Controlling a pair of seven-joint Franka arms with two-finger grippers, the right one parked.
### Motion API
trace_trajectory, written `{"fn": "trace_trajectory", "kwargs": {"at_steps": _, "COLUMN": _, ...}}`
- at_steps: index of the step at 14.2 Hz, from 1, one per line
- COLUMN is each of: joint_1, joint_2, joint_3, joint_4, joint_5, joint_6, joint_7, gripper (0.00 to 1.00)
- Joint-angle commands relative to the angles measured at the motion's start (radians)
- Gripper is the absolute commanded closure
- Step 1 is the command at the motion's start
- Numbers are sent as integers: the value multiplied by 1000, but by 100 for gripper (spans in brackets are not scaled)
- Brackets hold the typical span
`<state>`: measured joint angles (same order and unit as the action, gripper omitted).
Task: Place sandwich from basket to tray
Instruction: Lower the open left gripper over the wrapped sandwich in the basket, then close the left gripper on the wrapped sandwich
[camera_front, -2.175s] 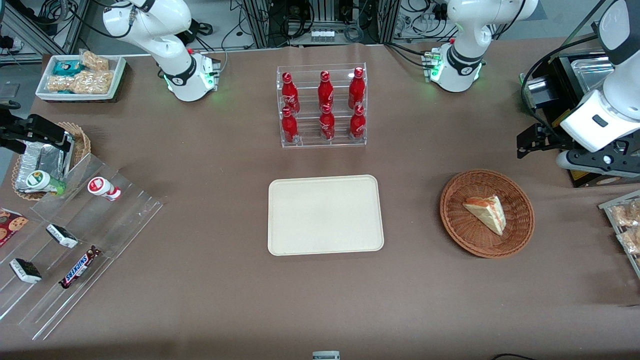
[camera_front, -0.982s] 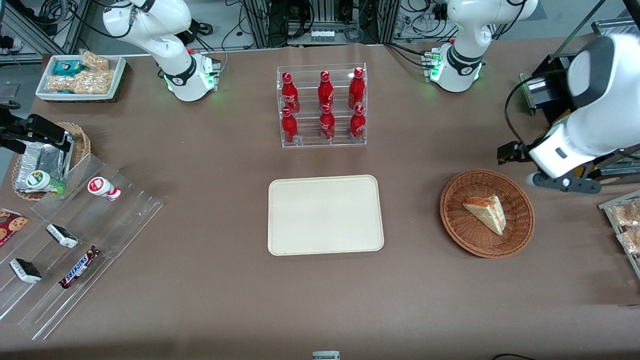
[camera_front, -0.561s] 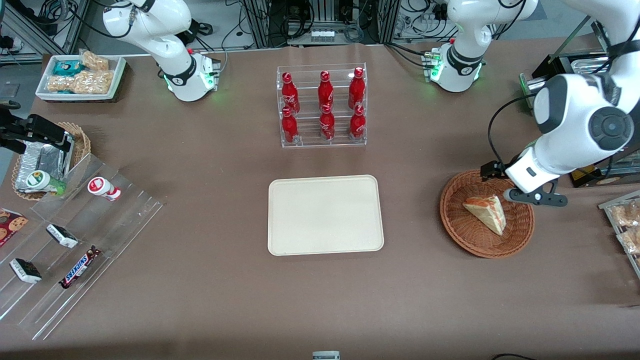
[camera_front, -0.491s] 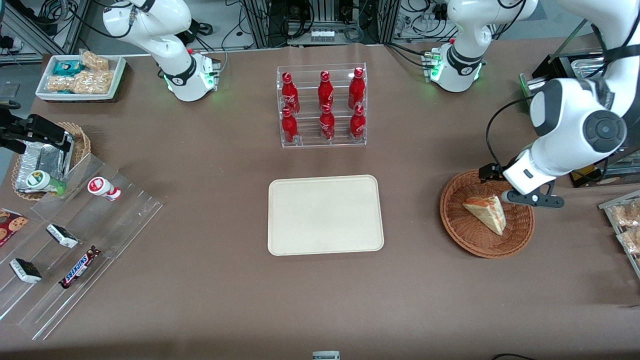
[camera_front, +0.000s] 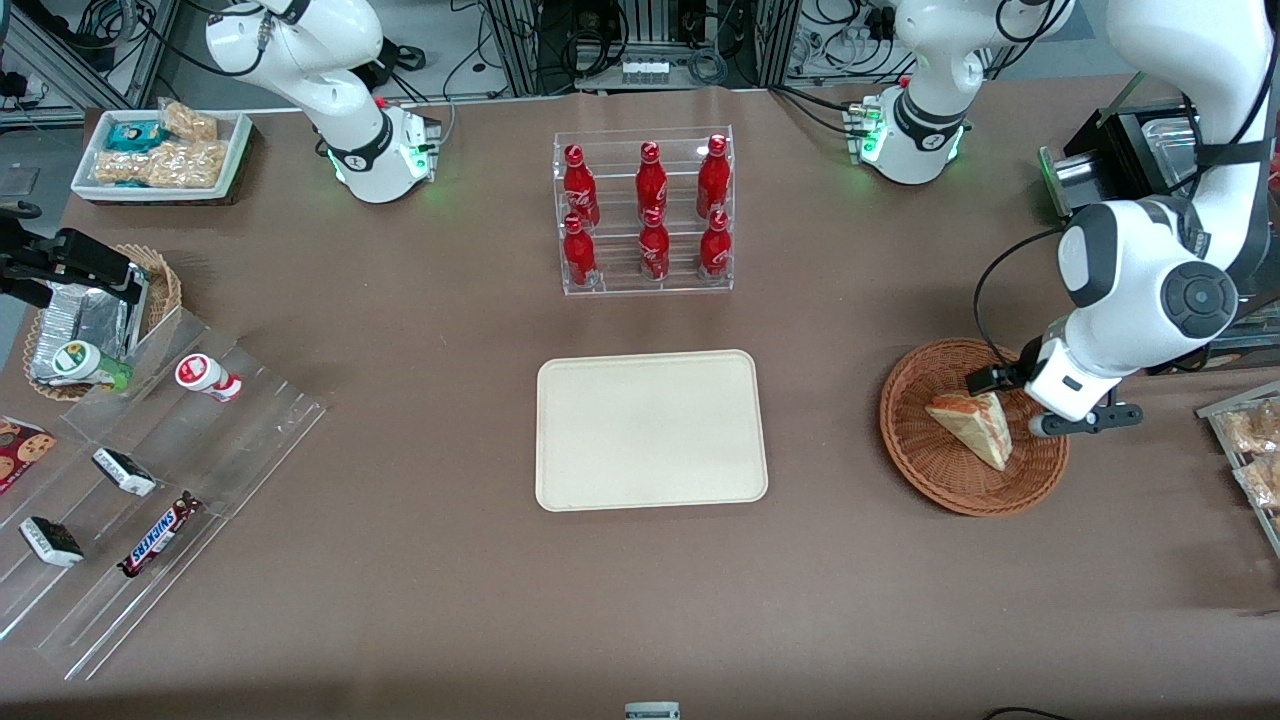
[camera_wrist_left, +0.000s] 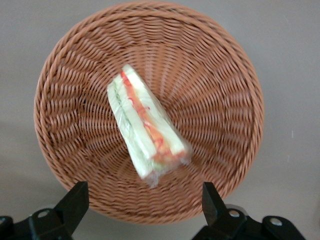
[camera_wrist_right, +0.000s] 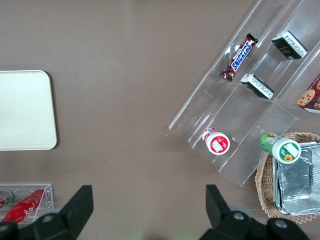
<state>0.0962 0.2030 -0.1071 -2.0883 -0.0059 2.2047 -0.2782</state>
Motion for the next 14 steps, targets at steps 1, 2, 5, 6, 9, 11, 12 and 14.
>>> {"fn": "trace_trajectory", "kwargs": {"at_steps": 1, "joint_1": 2, "joint_2": 41, "joint_3": -6, "joint_4": 4, "joint_5": 1, "joint_6": 64, "joint_7": -282, "gripper": 0}}
{"fn": "trace_trajectory", "kwargs": {"at_steps": 2, "joint_1": 2, "joint_2": 48, "joint_3": -6, "joint_4": 4, "joint_5": 1, "joint_6": 94, "joint_7": -382, "gripper": 0}}
{"fn": "trace_trajectory", "kwargs": {"at_steps": 5, "joint_1": 2, "joint_2": 88, "joint_3": -6, "joint_4": 5, "joint_5": 0, "joint_6": 133, "joint_7": -554, "gripper": 0}}
{"fn": "trace_trajectory", "kwargs": {"at_steps": 6, "joint_1": 2, "joint_2": 99, "joint_3": -8, "joint_4": 4, "joint_5": 0, "joint_6": 150, "joint_7": -602, "gripper": 0}}
{"fn": "trace_trajectory", "kwargs": {"at_steps": 9, "joint_1": -6, "joint_2": 140, "joint_3": -8, "joint_4": 1, "joint_5": 1, "joint_6": 176, "joint_7": -720, "gripper": 16}}
{"fn": "trace_trajectory", "kwargs": {"at_steps": 11, "joint_1": -6, "joint_2": 142, "joint_3": -8, "joint_4": 1, "joint_5": 1, "joint_6": 168, "joint_7": -740, "gripper": 76}}
{"fn": "trace_trajectory", "kwargs": {"at_steps": 12, "joint_1": -6, "joint_2": 138, "joint_3": -8, "joint_4": 4, "joint_5": 1, "joint_6": 162, "joint_7": -739, "gripper": 90}}
{"fn": "trace_trajectory", "kwargs": {"at_steps": 14, "joint_1": -9, "joint_2": 130, "joint_3": -13, "joint_4": 39, "joint_5": 3, "joint_6": 120, "joint_7": -737, "gripper": 94}}
